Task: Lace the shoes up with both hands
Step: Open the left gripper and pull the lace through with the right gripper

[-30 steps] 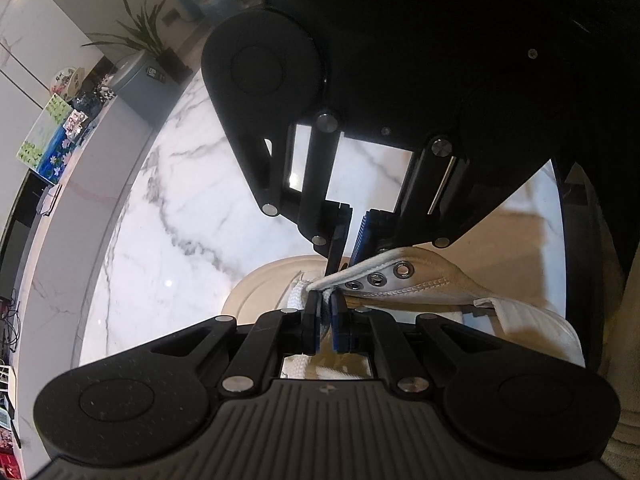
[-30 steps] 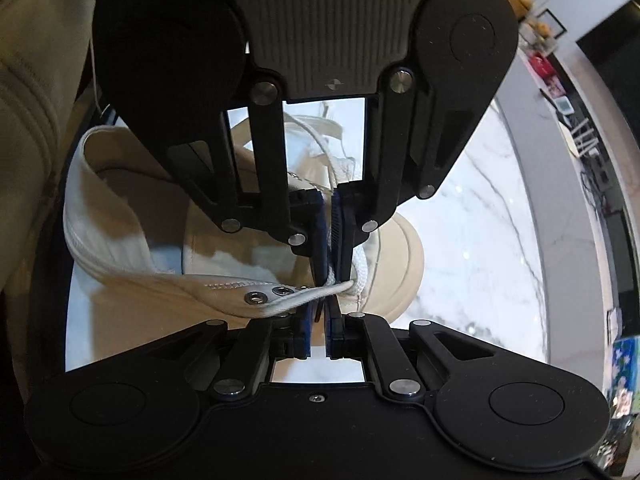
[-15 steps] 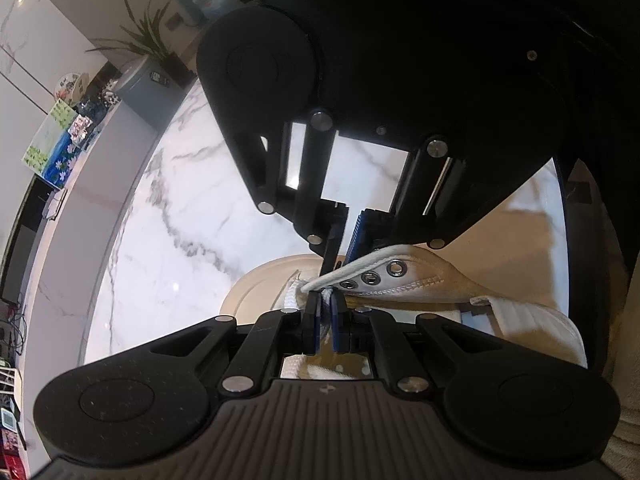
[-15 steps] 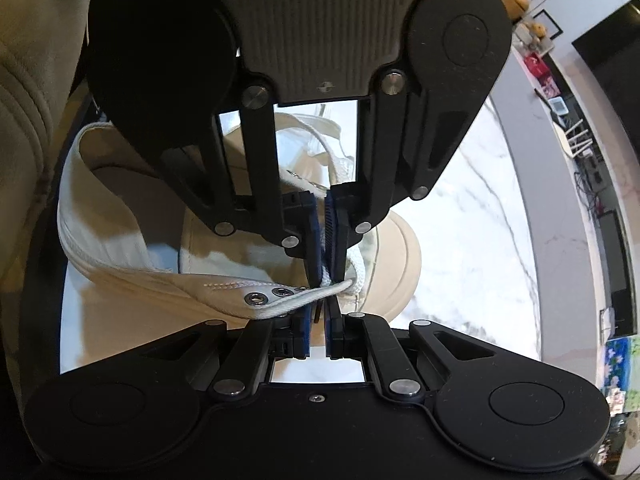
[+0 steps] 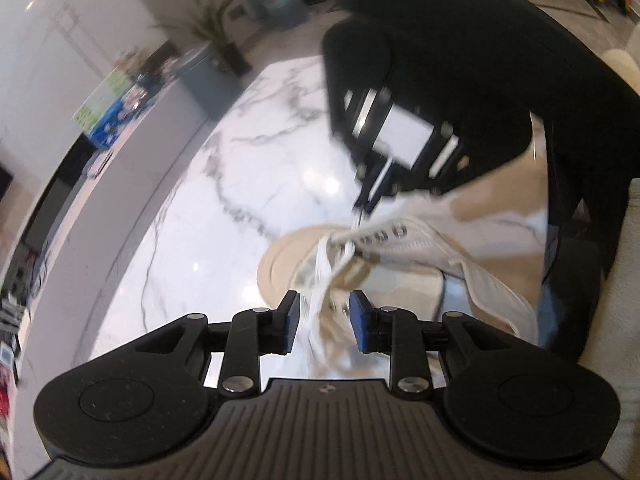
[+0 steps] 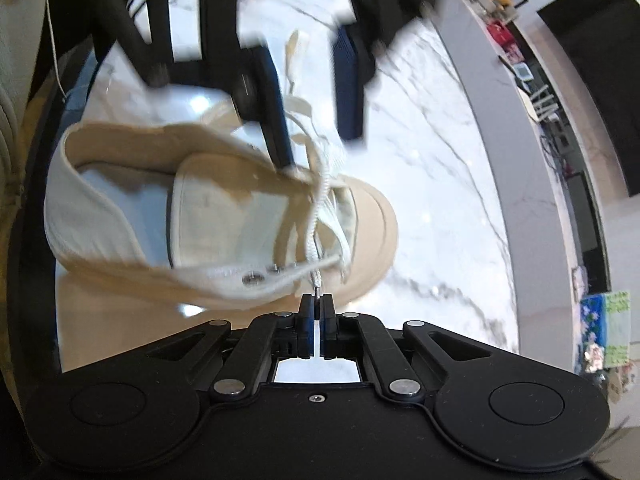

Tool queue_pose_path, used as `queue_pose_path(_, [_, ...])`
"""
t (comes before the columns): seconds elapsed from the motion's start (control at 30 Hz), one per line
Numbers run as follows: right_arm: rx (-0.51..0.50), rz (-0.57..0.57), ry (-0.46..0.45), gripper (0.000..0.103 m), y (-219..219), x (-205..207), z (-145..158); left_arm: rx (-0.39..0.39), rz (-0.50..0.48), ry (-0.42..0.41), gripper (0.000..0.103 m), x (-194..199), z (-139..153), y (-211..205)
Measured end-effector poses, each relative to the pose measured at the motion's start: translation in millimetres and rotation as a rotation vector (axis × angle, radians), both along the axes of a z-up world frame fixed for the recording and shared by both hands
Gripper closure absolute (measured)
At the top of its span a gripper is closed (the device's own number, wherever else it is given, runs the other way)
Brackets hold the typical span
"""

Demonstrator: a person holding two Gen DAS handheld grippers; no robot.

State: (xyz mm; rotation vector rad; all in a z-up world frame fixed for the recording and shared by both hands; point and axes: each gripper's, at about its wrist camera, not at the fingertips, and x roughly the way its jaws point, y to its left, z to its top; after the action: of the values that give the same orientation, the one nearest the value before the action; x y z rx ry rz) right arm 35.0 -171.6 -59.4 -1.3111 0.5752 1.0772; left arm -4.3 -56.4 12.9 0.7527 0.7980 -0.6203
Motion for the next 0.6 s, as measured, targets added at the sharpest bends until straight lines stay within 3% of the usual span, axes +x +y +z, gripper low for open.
queue_pose_path(0.4, [-0.069, -0.187, -0.072, 0.102, -4.2, -2.0, 23.5, -0.071, 0.087, 0.025, 0.077, -19.3, -0.1, 1.5])
queue_pose_path(0.6, [-0.123, -0.303, -0.11, 0.102, -39.6, 14.3, 33.2, -0.115, 0.138, 0.038, 0.079, -19.6, -4.3, 2.8])
